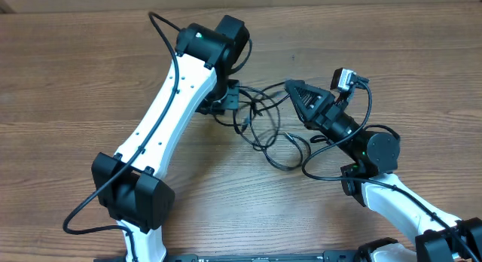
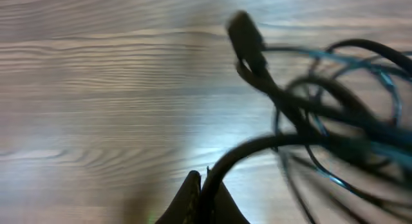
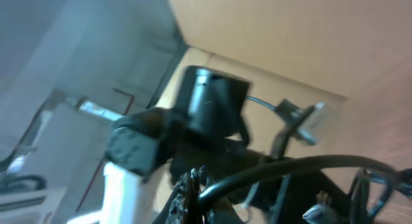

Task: Untangle cables

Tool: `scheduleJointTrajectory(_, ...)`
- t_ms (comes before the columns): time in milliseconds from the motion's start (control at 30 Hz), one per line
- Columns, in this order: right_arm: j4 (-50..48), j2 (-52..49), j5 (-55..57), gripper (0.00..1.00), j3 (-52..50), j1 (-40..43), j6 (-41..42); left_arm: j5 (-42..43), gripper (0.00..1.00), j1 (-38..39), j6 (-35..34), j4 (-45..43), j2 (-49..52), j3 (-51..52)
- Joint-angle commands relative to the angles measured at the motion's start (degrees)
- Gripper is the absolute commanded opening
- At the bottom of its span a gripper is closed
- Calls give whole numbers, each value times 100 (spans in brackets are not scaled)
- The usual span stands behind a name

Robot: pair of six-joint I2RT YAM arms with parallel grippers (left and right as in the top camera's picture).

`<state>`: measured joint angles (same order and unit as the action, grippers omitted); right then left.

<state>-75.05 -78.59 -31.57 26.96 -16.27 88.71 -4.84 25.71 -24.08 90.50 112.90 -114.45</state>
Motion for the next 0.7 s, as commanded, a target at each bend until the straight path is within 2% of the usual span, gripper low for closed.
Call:
scheduleJointTrajectory(0, -254, 330, 188, 4, 367, 94, 297, -815, 4, -341, -302, 61, 26, 48)
scheduleJointTrajectory(300, 343, 817, 181, 4, 966, 490, 299, -664, 4, -562, -297, 79, 26, 48)
scheduleJointTrajectory(500, 935, 949, -70, 4, 1574, 643, 278, -144, 4, -553, -293, 11, 26, 81)
scheduleJointTrajectory(667, 1165, 949, -70, 4, 2107, 734, 278, 2, 9, -544, -295, -98, 26, 170)
